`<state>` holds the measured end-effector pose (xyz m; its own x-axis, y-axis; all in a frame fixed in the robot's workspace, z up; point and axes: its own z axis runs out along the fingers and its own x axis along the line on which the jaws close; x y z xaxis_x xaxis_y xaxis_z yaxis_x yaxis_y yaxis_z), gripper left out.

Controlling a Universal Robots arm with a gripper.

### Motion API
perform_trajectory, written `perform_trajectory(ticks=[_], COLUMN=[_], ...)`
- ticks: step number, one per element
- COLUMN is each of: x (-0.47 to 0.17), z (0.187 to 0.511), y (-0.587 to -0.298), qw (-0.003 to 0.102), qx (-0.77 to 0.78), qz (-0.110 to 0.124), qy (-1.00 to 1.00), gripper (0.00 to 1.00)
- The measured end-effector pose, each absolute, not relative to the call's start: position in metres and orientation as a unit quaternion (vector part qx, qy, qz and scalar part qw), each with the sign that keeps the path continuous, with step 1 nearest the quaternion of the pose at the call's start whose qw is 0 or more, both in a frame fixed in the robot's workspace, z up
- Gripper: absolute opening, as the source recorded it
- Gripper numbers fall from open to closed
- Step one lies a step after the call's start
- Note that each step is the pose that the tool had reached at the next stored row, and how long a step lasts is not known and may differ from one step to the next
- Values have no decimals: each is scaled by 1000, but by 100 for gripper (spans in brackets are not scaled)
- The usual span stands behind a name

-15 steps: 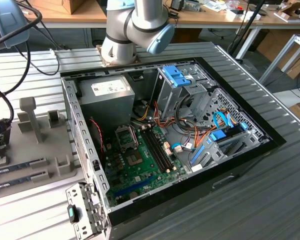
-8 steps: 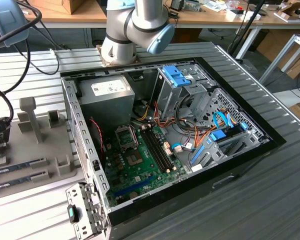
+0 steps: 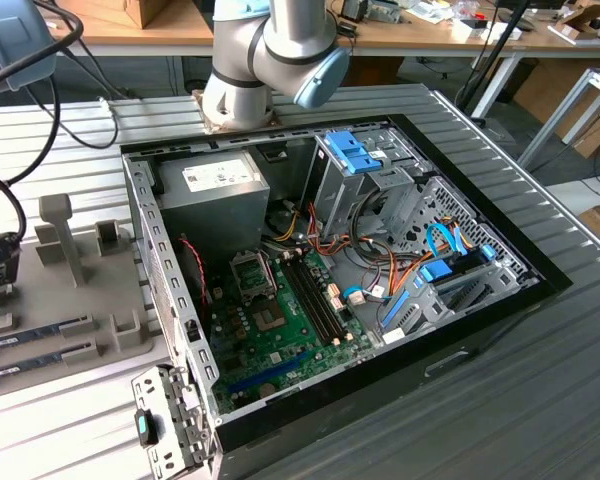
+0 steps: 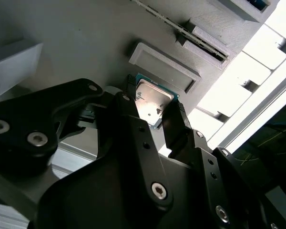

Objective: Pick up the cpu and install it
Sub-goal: 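Pick up the cpu and move it towards the insertion slot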

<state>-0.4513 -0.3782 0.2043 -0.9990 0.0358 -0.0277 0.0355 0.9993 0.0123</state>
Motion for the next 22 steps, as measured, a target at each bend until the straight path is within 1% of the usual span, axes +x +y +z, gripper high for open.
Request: perform_trajectory(ticks=[22], x=[-451], z=[227], y=[-378], qw=[14], qx=[18], qz=[6], qy=[1000], gripper=[47])
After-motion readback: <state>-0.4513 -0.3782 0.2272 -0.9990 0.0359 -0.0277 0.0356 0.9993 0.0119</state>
